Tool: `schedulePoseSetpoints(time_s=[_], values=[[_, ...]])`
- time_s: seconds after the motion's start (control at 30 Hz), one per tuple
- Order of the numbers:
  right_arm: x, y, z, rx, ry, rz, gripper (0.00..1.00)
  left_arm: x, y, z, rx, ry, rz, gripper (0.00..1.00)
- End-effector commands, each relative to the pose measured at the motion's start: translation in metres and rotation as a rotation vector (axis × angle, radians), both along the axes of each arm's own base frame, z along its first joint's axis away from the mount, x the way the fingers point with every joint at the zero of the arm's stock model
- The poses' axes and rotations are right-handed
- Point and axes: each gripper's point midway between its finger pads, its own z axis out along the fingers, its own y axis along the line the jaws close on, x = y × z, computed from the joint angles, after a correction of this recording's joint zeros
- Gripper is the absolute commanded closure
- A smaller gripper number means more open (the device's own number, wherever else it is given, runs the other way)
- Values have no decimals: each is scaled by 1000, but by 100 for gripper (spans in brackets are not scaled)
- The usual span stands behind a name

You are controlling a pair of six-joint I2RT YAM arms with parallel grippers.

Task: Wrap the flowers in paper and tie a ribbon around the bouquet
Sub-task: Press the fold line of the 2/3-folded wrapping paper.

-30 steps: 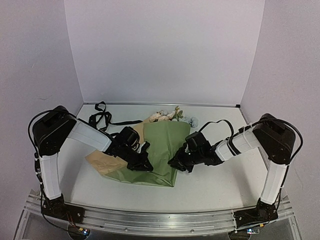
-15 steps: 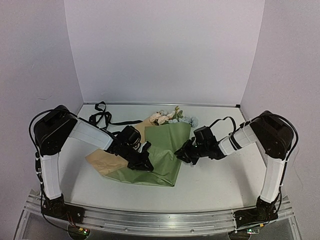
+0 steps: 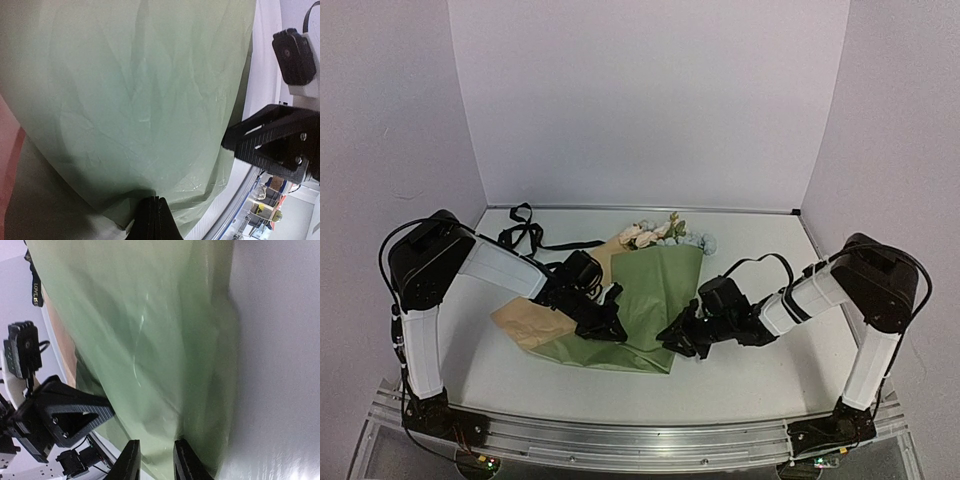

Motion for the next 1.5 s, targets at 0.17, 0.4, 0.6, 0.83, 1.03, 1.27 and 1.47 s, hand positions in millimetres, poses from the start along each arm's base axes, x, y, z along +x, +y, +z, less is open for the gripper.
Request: schedulePoseSetpoints(time_s=[0.17,0.4,0.6,0.83,1.03,1.27,1.47], values=[[-42,-11,-21,-25,66,-9,74,-9,26,-42,166,51,34,100],[-34,-26,-40,-38,76,-59,74,-10,29,-43,182,54,28,100],[-6,-40,-40,25,70,-149,74,-11,29,-44,187,55,17,100],[25,-39,-35,69,55,-198,74,-10,29,-44,193,53,10,100],[55,-54,-35,84,45,-260,74,-9,30,-44,194,58,6,100],[99,-61,-31,127,39,-328,74,-6,28,-42,192,56,4,100],[137,-79,-30,154,37,-405,74,-5,29,-40,192,59,3,100]])
